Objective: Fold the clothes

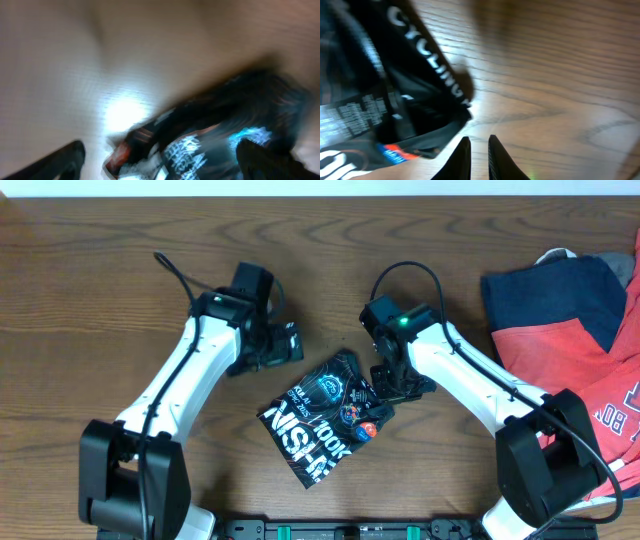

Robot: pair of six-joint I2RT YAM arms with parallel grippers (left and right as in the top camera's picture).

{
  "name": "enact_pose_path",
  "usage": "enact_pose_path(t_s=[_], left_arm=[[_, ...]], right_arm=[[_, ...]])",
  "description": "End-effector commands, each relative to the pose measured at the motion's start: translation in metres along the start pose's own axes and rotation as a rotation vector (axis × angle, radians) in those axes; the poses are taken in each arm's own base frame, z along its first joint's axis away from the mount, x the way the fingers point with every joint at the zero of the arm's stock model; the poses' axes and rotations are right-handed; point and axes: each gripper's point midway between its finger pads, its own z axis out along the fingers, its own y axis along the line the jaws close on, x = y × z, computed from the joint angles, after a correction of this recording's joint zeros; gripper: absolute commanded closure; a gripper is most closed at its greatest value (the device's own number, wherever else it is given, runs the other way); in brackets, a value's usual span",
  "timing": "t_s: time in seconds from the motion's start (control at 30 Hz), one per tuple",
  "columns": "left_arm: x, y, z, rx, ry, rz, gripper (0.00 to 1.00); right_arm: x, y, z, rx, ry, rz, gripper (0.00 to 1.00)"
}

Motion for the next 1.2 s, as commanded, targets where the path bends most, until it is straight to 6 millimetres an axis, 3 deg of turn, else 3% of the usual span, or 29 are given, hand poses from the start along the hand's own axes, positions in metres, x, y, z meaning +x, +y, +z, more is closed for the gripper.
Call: enact_pose_path(t_s=[0.0,0.2,0.43,0.7,0.9,1.0,1.03,1.17], left_arm=[[0.001,-0.030,0.004,0.166,0.015,0.259,0.00],[0.005,-0.036,0.037,0.233,0.081,0.414,0.02],[0.024,-0.050,0.072,0.389,0.207,0.449,0.02],[0.063,-0.047,0.111,0.394,0.393,0.422,0.02],[0.080,-0.044,0.127,0.378,0.463,0.415,0.52],[0.077,-0.044,0.127,0.376,0.454,0.416,0.89],[0.074,-0.043,0.127,0.373,0.445,0.416,0.94],[0.050,-0.038,0.123,0.379,0.391,0.389,0.94]], right_arm=[[0.001,0.005,-0.005,-0.077,0.008,0.003,0.86],[-0.001,-0.007,-0.011,-0.086,0.003,0.068,0.78],[-0.008,-0.039,-0.036,-0.118,-0.069,0.153,0.75],[-0.005,-0.064,-0.050,-0.129,-0.096,0.219,0.73],[-0.003,-0.074,-0.049,-0.126,-0.084,0.240,0.73],[-0.004,-0.076,-0.049,-0.124,-0.086,0.244,0.73],[-0.004,-0.075,-0.049,-0.124,-0.086,0.244,0.73],[-0.003,-0.076,-0.049,-0.123,-0.084,0.244,0.73]])
